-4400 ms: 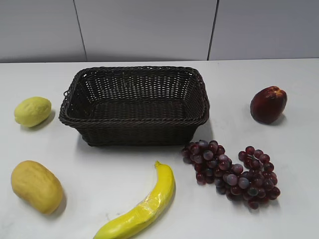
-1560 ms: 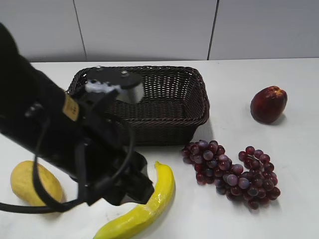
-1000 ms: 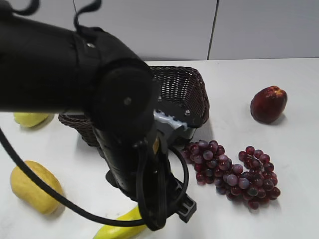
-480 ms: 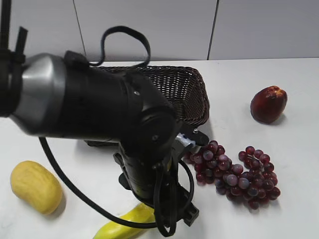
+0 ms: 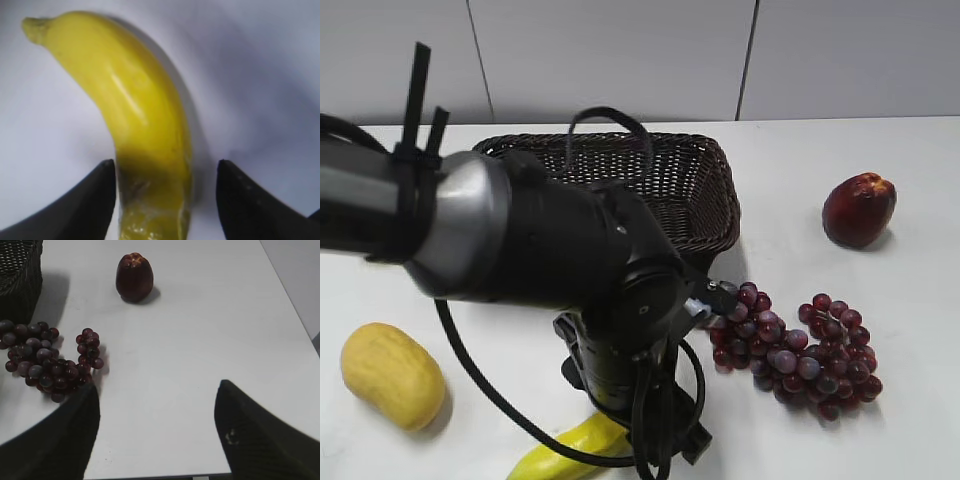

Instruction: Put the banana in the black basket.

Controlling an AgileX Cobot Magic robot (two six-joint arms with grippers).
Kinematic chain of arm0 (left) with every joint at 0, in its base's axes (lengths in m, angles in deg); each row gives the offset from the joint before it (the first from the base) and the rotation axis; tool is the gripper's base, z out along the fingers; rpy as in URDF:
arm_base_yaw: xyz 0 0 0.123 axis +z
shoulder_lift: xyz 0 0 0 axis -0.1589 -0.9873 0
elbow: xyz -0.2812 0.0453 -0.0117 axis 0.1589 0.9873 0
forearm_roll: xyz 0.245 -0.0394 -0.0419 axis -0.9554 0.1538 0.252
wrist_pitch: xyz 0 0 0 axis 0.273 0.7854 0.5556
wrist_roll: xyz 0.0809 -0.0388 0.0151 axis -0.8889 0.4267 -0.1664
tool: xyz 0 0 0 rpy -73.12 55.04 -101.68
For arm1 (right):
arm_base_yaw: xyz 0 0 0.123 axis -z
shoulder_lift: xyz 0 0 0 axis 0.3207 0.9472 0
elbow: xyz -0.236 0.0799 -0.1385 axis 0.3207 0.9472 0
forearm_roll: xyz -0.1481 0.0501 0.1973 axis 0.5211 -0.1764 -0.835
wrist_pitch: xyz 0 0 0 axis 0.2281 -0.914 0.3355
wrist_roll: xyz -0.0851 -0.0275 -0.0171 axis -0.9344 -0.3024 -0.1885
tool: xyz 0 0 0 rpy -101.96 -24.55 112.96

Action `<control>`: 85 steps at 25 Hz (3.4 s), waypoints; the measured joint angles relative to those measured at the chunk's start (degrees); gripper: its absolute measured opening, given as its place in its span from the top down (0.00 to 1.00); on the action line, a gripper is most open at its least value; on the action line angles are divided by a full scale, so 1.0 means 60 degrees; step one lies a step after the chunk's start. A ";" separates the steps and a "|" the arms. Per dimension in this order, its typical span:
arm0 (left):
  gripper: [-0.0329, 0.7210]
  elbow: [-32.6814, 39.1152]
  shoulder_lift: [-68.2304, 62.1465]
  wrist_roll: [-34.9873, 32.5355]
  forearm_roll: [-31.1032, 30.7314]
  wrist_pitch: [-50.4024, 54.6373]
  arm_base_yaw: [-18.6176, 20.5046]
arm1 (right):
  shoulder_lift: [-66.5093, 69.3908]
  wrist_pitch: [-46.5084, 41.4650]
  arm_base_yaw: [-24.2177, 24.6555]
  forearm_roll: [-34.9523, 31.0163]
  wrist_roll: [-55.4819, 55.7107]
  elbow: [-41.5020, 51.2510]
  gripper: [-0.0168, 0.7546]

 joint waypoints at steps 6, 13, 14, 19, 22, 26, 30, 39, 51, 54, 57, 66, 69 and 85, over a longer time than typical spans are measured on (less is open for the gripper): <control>0.20 0.0000 -0.0157 0.0012 -0.0060 -0.0030 0.0000 | 0.0000 -0.0010 0.0000 0.0000 0.0000 0.0000 0.24; 0.40 0.0000 -0.0168 0.0015 -0.0070 0.0089 0.0000 | 0.0000 -0.0001 0.0000 0.0000 0.0000 0.0000 0.24; 0.40 0.0000 -0.0168 0.0015 -0.0070 0.0189 0.0000 | 0.0000 -0.0001 0.0000 0.0000 0.0000 0.0000 0.24; 0.40 -0.0295 -0.0175 0.0015 -0.0073 0.1184 0.0000 | 0.0000 -0.0001 0.0000 0.0000 0.0000 0.0000 0.24; 0.40 -0.0786 -0.0093 0.0015 0.0002 0.2121 0.0000 | 0.0000 -0.0004 0.0000 0.0000 0.0000 0.0000 0.24; 0.40 -0.1639 0.0404 -0.0040 0.0436 0.3132 0.0000 | 0.0000 -0.0004 0.0000 0.0000 0.0000 0.0000 0.24; 0.40 -0.2807 0.0904 -0.0200 0.0619 0.3907 0.0000 | 0.0000 0.0004 0.0000 0.0000 0.0000 0.0000 0.24; 0.40 -0.5206 0.1044 -0.0267 -0.2271 0.3138 0.0237 | 0.0000 -0.0006 0.0000 0.0000 0.0000 0.0000 0.24; 0.40 -0.5233 0.0075 -0.0286 -0.3312 0.0761 0.2203 | 0.0000 -0.0006 0.0000 0.0000 0.0000 0.0000 0.24; 0.40 -0.5233 -0.0366 -0.0286 -0.3312 0.0784 0.2428 | 0.0000 -0.0006 0.0000 0.0000 0.0000 0.0000 0.24; 0.33 -0.5233 -0.0695 -0.0309 -0.3312 0.0893 0.2471 | 0.0000 -0.0006 0.0000 0.0000 0.0000 0.0000 0.24; 0.09 -0.5233 -0.0731 -0.0309 -0.3647 0.1229 0.2471 | 0.0000 -0.0006 0.0000 0.0000 0.0000 0.0000 0.24; 0.09 -0.5233 -0.0353 -0.0309 -0.3669 0.1742 0.2471 | 0.0000 -0.0006 0.0000 0.0000 0.0000 0.0000 0.24; 0.18 -0.5233 0.1937 -0.1473 -0.1172 0.4092 0.2693 | 0.0000 -0.0006 0.0000 0.0000 0.0000 0.0000 0.24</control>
